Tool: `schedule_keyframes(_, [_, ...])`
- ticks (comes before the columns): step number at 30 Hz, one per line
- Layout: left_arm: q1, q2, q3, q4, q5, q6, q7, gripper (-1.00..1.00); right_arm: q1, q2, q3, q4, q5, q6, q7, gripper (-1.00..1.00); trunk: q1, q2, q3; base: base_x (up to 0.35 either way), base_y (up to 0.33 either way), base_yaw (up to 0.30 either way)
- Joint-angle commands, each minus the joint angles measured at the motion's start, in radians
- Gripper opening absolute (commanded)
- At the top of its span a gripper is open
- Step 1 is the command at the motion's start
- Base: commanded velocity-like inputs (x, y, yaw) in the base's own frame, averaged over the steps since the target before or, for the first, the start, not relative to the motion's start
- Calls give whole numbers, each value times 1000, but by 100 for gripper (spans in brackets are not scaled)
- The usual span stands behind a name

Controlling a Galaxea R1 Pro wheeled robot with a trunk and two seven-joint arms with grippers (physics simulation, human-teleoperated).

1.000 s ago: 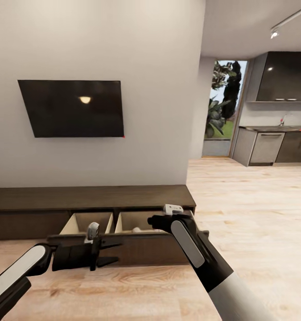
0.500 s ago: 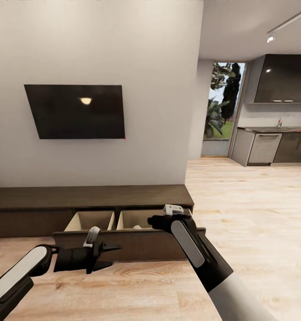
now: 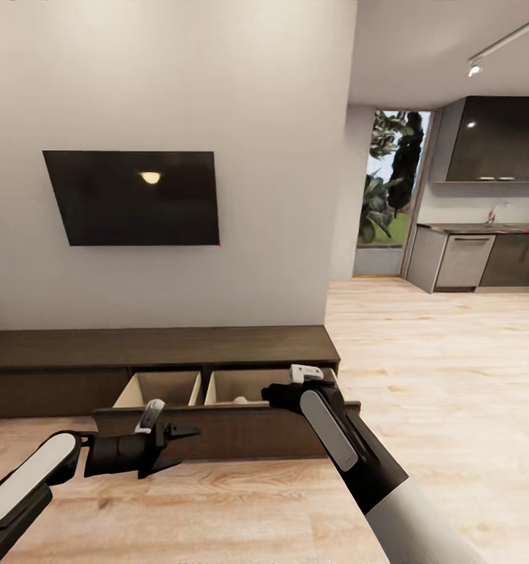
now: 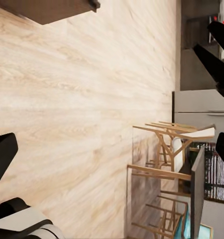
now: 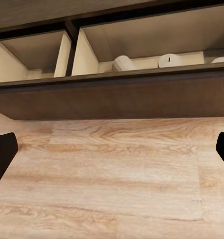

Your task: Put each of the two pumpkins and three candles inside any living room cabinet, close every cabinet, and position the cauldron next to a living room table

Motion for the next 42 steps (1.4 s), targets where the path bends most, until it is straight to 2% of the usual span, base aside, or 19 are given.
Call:
schedule_keyframes(1, [-1, 1, -1, -1, 7, 0, 10, 100, -1, 0, 1, -1, -9, 1, -10, 100, 0, -1, -1, -131, -141, 0])
schedule_keyframes(9, [-1, 0, -2, -6, -11, -10, 10, 100, -1, 0, 1, -1, -9, 1, -10, 100, 0, -1, -1, -242, -178, 0])
schedule_keyframes(11, [-1, 0, -1, -8, -41, -38, 10, 100, -1, 0, 1, 1, -9, 1, -12, 100, 0, -1, -1, -257, -178, 0])
schedule_keyframes(15, [0, 0, -4, -8, -133, -119, 11, 100, -1, 1, 1, 32, -8, -8, -13, 100, 0, -1, -1, -97, -70, 0])
schedule_keyframes(17, [0, -7, -8, -3, -182, -161, 11, 100, -1, 1, 7, 81, -1, -43, -12, 100, 0, -1, -1, -27, -19, 0])
schedule_keyframes(18, [0, -13, -8, -2, -194, -173, 11, 100, -1, 0, 8, 96, 3, -57, -12, 100, 0, -1, -1, -17, -12, 0])
schedule_keyframes(20, [1, -49, -9, 17, -254, -228, 12, 100, -1, -1, 11, 153, 32, -127, -8, 100, 0, -1, -1, -9, -6, 0])
schedule_keyframes(23, [1, -109, -9, 77, -385, -300, 14, 100, 2, -1, 13, 217, 95, -266, 1, 100, 0, -1, -1, -3, -2, 0])
schedule_keyframes(25, [1, -159, -4, 149, -476, -365, 21, 100, 11, -1, 14, 233, 131, -353, 3, 100, 0, -1, -1, -1, 0, 0])
schedule_keyframes(27, [1, -205, -1, 206, -560, -450, 49, 100, 22, -1, 15, 247, 158, -433, 5, 100, 0, -1, -1, 0, 0, 0])
schedule_keyframes(30, [1, -249, -7, 247, -654, -585, 123, 100, 41, -1, 24, 291, 183, -553, 6, 100, 0, -1, -1, 0, 0, 0])
schedule_keyframes(34, [1, -313, -17, 350, -759, -783, 182, 100, 48, 1, 71, 400, 198, -652, 8, 100, 0, -1, -1, 0, 0, 0])
schedule_keyframes(35, [1, -323, -21, 370, -775, -808, 184, 100, 48, 1, 77, 412, 199, -663, 8, 100, 0, -1, -1, 0, 0, 0])
schedule_keyframes(37, [1, -367, -41, 461, -854, -908, 190, 100, 49, 3, 101, 460, 200, -712, 8, 100, 0, -1, -1, 0, 0, 0])
schedule_keyframes(38, [1, -378, -44, 484, -875, -932, 191, 100, 50, 3, 109, 472, 200, -725, 8, 100, 0, -1, -1, 0, 0, 0])
schedule_keyframes(40, [1, -417, -53, 561, -946, -1025, 188, 100, 57, 5, 151, 524, 200, -784, 9, 100, 0, -1, -1, 0, 0, 0])
schedule_keyframes(42, [1, -447, -57, 619, -986, -1092, 185, 100, 75, 7, 203, 585, 200, -852, 9, 100, 0, -1, -1, 0, 0, 0])
